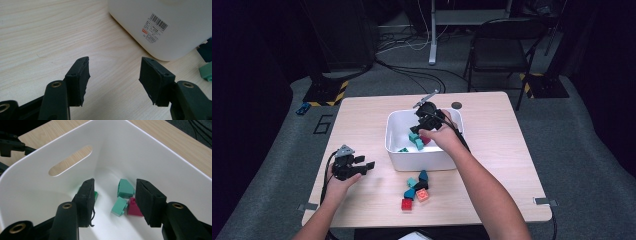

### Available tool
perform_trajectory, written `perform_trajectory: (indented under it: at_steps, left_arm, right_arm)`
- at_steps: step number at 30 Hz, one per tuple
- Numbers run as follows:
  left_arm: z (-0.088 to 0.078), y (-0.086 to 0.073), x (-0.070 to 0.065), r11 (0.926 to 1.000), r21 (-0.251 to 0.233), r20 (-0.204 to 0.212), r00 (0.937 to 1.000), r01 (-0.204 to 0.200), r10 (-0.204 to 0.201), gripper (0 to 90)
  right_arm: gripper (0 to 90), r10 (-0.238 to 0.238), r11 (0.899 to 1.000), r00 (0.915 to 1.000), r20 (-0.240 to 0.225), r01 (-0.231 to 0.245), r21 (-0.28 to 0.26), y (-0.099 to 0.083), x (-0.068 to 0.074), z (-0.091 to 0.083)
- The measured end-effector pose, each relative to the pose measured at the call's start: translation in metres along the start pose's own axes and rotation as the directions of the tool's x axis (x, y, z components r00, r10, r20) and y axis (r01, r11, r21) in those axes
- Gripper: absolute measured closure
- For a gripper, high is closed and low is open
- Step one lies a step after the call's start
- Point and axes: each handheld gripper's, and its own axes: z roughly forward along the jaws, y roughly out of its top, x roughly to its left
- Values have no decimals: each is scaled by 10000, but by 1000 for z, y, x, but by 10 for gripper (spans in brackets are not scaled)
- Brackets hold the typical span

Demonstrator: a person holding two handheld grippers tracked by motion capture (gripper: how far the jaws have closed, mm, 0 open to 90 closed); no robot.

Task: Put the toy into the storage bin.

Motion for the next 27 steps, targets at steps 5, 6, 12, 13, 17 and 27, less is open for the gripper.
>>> perform_trajectory:
  at_steps: [5, 6, 12, 13, 17, 27]
  left_arm:
    - [0, 0, 0, 10000, 8, -19, 10000, -23, 23, 405]
    - [0, 0, 0, 10000, 12, -35, 10000, -25, 26, 405]
    - [0, 0, 0, 10000, 13, -60, 10000, 2, -2, 405]
    - [0, 0, -1, 10000, -7, -66, 10000, -2, 2, 405]
    - [0, 0, 0, 10000, 32, -88, 10000, 28, -27, 405]
    - [1, -1, -1, 10000, 25, -97, 10000, 7, -7, 405]
  right_arm:
    - [494, -205, 9995, 9998, -87, 203, -243, -3, 2, -22]
    - [494, -264, 9992, 9996, -100, 260, -307, -4, 3, -25]
    - [494, -500, 9966, 9985, -244, 483, -663, -12, 14, -53]
    - [494, -529, 9964, 9983, -262, 510, -681, -14, 15, -56]
    - [494, -680, 9955, 9970, -360, 654, -690, -21, 23, -69]
    - [495, -1014, 9883, 9931, -582, 939, -1204, -41, 39, -91]
